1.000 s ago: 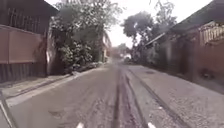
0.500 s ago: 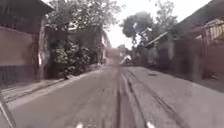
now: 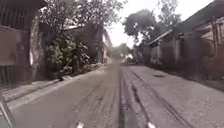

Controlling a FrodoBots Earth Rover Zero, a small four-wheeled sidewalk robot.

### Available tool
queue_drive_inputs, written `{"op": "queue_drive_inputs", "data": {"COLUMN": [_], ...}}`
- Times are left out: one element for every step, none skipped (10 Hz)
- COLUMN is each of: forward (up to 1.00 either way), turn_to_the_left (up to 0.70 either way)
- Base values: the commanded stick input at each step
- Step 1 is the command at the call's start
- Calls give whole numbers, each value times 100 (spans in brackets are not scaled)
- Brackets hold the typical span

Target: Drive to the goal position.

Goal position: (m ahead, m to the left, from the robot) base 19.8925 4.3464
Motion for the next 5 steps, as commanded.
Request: {"op": "queue_drive_inputs", "data": {"forward": [98,98,98,98,98], "turn_to_the_left": [0,0,0,0,0]}}
